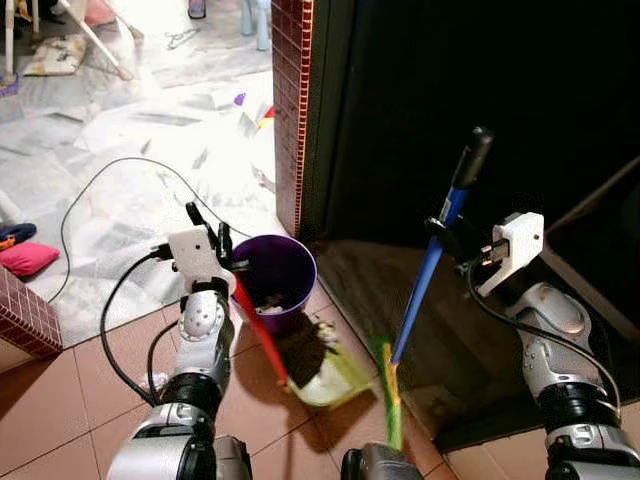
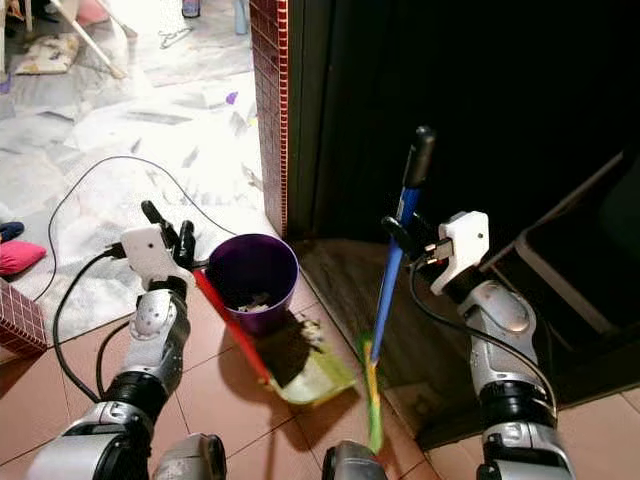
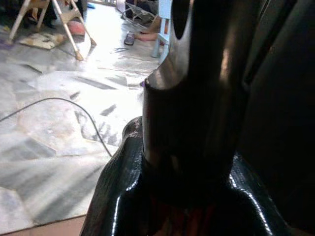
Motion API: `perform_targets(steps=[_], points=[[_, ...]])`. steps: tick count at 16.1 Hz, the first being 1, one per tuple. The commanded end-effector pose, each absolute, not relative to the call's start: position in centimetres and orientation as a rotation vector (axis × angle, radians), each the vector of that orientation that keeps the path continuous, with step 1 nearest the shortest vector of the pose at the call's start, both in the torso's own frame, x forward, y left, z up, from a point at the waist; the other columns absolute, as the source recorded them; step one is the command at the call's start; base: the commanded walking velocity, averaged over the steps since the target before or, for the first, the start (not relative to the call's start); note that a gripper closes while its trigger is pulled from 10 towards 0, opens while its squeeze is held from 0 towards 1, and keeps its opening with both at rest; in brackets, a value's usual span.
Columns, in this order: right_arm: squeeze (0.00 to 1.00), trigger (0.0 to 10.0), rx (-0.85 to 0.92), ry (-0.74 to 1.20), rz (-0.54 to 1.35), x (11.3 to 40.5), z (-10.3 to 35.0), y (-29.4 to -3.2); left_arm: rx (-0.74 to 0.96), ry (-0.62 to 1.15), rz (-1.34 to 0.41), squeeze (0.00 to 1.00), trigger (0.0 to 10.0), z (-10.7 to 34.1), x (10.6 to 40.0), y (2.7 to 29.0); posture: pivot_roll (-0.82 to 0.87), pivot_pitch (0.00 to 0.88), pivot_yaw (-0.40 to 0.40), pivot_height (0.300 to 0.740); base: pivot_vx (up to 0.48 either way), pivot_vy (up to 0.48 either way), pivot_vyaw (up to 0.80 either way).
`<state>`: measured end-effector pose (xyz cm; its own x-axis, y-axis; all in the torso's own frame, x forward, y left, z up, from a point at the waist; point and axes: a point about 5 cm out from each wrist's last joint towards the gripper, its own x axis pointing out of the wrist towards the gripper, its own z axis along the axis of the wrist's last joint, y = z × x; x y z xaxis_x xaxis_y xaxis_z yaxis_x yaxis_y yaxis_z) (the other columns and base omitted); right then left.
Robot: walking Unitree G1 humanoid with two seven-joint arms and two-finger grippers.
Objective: Sweep floor
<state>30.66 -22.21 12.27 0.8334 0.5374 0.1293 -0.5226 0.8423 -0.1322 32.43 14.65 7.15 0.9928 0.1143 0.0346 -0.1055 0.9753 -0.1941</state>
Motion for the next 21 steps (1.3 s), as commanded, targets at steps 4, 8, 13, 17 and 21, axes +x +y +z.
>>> perform_targets(steps=[4,8,13,17,21], points=[[0.0,10.0,-0.315,-0.18,0.421,30.2,13.4,-26.3,-0.293,-0.163,0.079,0.0,10.0,9.3,32.9,13.8,-0.26,0.0,-0.075,0.74,0.0,0.0,0.0],[0.0,10.0,-0.354,-0.118,0.297,28.1,11.8,-28.8,-0.482,-0.182,0.04,0.0,10.0,10.1,33.7,13.2,-0.3,0.0,-0.06,0.74,0.0,0.0,0.0],[0.0,10.0,-0.353,-0.135,0.278,28.0,11.5,-28.5,-0.583,-0.239,-0.081,0.0,10.0,12.0,34.5,11.2,-0.31,0.0,-0.047,0.74,0.0,0.0,0.0],[0.0,10.0,-0.354,-0.136,0.288,28.2,11.4,-28.1,-0.557,-0.292,-0.079,0.0,10.0,12.8,34.5,11.7,-0.31,0.0,-0.052,0.74,0.0,0.0,0.0],[0.0,10.0,-0.374,-0.139,0.29,28.3,11.8,-28.4,-0.562,-0.298,-0.074,0.0,10.0,12.9,34.6,11.7,-0.33,0.0,-0.058,0.74,0.0,0.0,0.0]])
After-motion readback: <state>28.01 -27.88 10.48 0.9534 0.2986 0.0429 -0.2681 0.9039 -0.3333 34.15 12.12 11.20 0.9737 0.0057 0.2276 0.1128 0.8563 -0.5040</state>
